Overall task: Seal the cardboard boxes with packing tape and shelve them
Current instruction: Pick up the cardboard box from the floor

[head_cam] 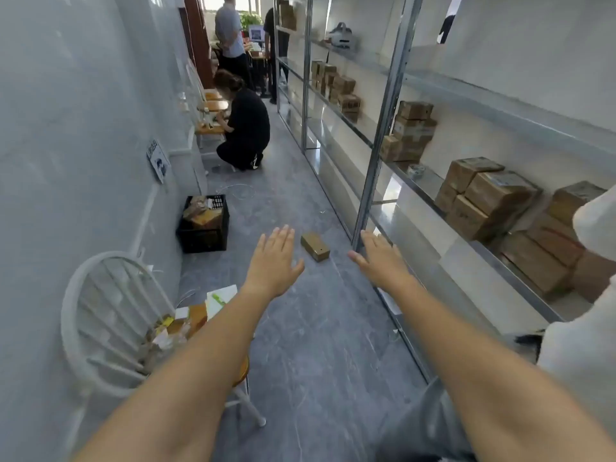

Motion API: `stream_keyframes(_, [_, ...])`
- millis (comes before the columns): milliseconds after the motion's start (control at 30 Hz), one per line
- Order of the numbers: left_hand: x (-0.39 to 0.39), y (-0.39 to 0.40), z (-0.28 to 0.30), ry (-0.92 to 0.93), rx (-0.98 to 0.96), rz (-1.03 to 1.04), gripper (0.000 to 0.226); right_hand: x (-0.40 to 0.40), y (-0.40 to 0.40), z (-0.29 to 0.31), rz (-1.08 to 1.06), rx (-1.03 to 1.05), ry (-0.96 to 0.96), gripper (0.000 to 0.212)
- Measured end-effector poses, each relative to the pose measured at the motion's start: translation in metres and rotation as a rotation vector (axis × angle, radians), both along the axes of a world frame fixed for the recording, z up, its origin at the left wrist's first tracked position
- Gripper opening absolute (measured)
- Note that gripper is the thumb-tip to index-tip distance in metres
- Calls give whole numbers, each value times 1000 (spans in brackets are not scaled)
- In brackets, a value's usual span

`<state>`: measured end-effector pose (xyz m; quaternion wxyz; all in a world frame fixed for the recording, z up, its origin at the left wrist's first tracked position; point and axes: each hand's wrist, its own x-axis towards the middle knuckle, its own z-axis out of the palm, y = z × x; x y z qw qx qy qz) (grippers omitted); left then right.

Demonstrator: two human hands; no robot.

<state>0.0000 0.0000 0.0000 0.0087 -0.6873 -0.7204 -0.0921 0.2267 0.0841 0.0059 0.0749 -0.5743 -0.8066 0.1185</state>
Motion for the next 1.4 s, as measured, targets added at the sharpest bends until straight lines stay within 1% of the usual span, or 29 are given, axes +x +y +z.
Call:
stream_keyframes(167, [4, 1, -38, 14, -114, -12, 69, 4, -2, -46, 4, -151, -58, 73])
stream_keyframes(367, [-9, 47, -58, -31, -137, -30, 66, -11, 39, -73, 33, -194, -86, 73])
stream_keyframes(533, [-40, 108, -78, -54, -138, -21, 65, -39, 100, -97, 26, -216, -69, 72])
stream_keyframes(800, [-85, 209, -105, -72, -239, -11, 64, -67, 189, -122, 0, -308, -116, 70])
stream_keyframes(1000, [-99, 282, -126, -114, -298, -14, 65, -78, 265, -143, 25, -353, -79, 68])
stream_keyframes(1100, [-112, 318, -134, -132, -297, 29, 64, -79, 312, -154, 40, -367, -62, 68])
stream_keyframes(1267, [-135, 366, -144, -188, -310, 167, 63, -89, 390, -161, 81, -371, -62, 66])
stream_keyframes(1400, [-145, 410, -150, -200, -351, 207, 63, -102, 439, -168, 93, -389, -21, 65])
